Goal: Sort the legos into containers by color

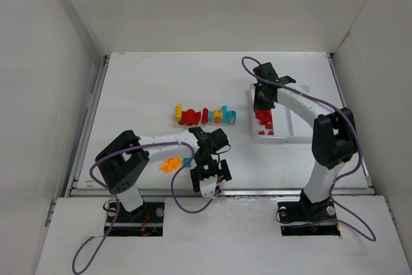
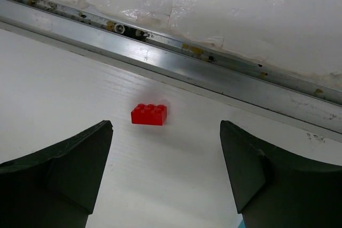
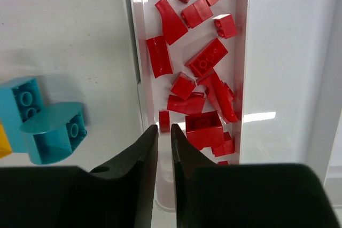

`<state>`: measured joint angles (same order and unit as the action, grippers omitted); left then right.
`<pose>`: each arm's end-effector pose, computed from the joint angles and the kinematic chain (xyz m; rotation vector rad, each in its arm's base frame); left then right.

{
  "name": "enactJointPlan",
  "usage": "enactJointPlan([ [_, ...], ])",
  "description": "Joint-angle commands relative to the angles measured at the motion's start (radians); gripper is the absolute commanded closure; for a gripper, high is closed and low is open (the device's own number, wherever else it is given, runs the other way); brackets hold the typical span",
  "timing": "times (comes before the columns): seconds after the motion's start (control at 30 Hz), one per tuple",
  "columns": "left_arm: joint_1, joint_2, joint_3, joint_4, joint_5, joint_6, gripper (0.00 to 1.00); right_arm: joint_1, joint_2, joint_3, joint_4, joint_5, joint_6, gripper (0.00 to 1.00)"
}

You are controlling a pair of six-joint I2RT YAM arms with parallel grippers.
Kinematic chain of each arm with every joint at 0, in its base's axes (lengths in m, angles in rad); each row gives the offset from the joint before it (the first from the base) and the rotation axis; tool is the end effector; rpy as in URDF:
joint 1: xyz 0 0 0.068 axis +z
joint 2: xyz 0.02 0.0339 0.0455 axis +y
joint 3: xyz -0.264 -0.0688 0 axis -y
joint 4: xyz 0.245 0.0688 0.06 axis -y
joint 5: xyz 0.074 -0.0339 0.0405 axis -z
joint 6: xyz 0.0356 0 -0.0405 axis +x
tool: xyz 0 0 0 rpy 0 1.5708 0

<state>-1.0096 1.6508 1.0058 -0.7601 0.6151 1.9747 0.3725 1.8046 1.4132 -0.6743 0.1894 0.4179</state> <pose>0.1369 -0.2564 0.1756 2.6384 0.1381 -0.6413 0.3594 0.1332 0.2370 0.1229 2.6025 0.0304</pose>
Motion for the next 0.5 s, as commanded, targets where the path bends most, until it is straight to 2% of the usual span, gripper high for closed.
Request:
enactJointPlan([
  [0.0, -0.012, 0.015, 0.017, -0.048, 0.018, 0.199, 0.21, -0.004, 0.012, 0.043, -0.001, 0.004, -0.013, 0.79],
  [0.03, -0.012, 0.015, 0.028, -0.048, 0.018, 0.187, 0.21, -0.004, 0.025, 0.043, -0.001, 0.004, -0.013, 0.75],
  [0.07, -0.021, 0.027, 0.028, -0.038, 0.018, 0.187, 0.21, -0.004, 0.039, 0.043, -0.001, 0.004, -0.025, 0.68],
  [0.1, -0.021, 0.038, 0.039, -0.038, 0.018, 0.173, 0.21, -0.004, 0.039, 0.052, -0.001, 0.004, -0.025, 0.4],
  [0.13, -0.021, 0.038, 0.039, -0.038, 0.018, 0.173, 0.21, -0.004, 0.048, 0.052, -0.001, 0.004, -0.025, 0.31],
  [0.23, -0.043, 0.058, 0.048, -0.028, 0.018, 0.153, 0.21, -0.004, 0.039, 0.04, 0.008, 0.004, -0.034, 0.29],
  [0.33, -0.053, 0.069, 0.068, -0.028, 0.018, 0.129, 0.25, -0.004, 0.009, 0.018, 0.009, 0.004, -0.034, 0.29],
  [0.47, -0.063, 0.087, 0.077, -0.037, -0.001, 0.076, 0.38, -0.004, -0.071, 0.0, 0.009, 0.004, -0.034, 0.29],
])
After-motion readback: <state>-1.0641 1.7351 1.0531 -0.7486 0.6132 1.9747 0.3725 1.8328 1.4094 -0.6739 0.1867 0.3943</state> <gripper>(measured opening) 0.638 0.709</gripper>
